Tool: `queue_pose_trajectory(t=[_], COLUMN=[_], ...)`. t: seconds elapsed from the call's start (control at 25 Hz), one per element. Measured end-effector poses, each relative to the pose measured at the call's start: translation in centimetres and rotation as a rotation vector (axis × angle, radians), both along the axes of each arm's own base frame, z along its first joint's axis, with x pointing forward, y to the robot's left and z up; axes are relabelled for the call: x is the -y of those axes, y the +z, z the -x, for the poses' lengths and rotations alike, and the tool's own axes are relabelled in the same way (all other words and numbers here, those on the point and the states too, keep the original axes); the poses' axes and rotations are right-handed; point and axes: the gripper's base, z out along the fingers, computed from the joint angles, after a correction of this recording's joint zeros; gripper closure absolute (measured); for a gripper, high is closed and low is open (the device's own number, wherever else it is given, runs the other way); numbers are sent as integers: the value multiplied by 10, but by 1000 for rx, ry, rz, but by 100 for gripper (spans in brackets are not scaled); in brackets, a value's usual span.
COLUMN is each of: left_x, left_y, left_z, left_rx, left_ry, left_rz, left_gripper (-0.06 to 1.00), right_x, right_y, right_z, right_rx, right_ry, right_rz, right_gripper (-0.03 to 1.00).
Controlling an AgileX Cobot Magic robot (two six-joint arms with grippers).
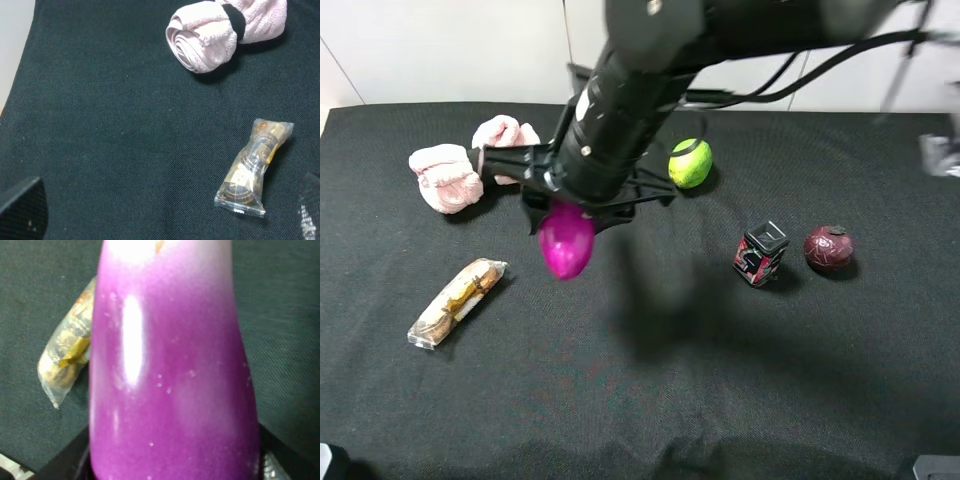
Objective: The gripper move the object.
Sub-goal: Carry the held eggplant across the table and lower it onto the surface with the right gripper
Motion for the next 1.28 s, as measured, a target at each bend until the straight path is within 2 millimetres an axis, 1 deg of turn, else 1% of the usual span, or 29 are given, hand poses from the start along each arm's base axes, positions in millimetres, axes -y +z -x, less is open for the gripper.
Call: queue_pose_trajectory(t=[0.16,0.28,0.88,1.28], left_x=[0,0,0,0], left_y=[0,0,0,0], left_z=[0,0,0,0], left_rx=[0,0,0,0], left_ry=[0,0,0,0], left_rz=[0,0,0,0], left_gripper=[-5,-5,-5,-5], right_x=[-13,-19,-33,-37], right_y=[-12,-22,-77,-103], right_z=[-7,-10,-18,-19], right_rx=[-6,-12,-59,-81], right_ry=[10,5,-52,-82], right_rz=[-5,-17,-28,-30], right_gripper=[58,58,58,58])
